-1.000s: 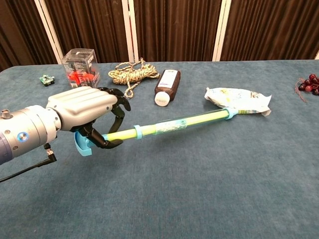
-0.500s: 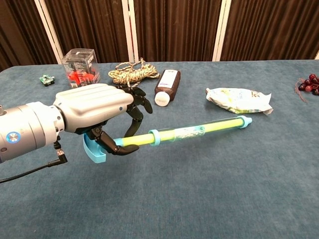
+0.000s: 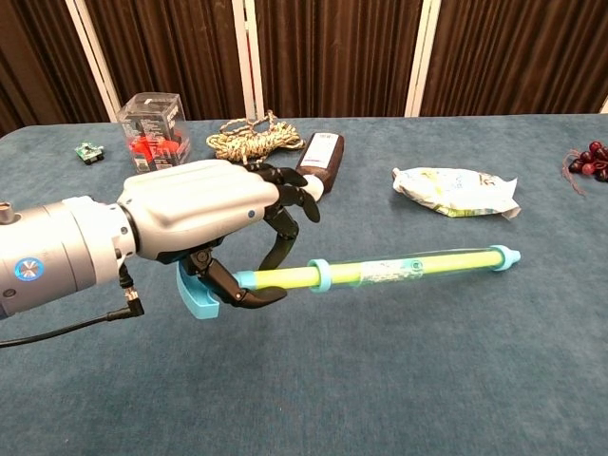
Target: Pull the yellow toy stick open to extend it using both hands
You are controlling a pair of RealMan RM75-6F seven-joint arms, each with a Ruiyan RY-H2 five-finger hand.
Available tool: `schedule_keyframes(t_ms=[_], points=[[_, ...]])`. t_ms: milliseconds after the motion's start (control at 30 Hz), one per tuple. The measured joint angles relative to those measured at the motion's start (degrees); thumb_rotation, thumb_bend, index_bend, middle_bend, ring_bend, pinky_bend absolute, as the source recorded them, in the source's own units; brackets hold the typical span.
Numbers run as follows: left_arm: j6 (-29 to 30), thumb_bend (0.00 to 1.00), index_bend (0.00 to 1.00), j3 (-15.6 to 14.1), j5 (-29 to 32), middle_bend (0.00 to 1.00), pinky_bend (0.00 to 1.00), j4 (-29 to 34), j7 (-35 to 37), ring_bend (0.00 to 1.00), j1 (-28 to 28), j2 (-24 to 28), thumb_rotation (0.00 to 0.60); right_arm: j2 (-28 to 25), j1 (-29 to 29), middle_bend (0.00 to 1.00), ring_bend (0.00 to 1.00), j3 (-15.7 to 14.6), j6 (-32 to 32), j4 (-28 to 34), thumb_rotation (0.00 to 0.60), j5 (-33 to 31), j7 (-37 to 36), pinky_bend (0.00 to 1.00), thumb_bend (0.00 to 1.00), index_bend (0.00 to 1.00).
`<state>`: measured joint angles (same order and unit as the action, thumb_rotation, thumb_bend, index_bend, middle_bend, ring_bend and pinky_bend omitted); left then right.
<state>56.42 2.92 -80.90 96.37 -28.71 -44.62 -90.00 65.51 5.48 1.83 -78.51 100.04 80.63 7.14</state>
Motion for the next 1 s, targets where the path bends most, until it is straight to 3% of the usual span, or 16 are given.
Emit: schedule_keyframes(t_ms=[133,500,1000], points=[[0.5,0.44,0.61,-0.3,-3.5,0.16,0.07,-1.4,3.3,0.00,-0.3,0.2,0.600,0.0,0.1,0.00,0.00,0.1,0.4,0.2,0.600,-0.6,0.5,0.00,0.10,0.04],[1.5,0.44,0.61,0.2,-5.8,0.16,0.07,-4.7,9.2,0.00,-0.7,1.0,0.600,2.5,2.5,0.04,0.00,2.6,3.0,2.9,0.600,-4.2,1.1,0.00,0.20,0.33],[1.1,0.44,0.61,0.8,-6.0,0.16,0.07,-3.6,12.2,0.00,-1.0,2.5,0.600,14.8,9.0,0.04,0.00,7.9,8.3,1.8,0.600,-18.1,9.4,0.00,0.23,0.34]])
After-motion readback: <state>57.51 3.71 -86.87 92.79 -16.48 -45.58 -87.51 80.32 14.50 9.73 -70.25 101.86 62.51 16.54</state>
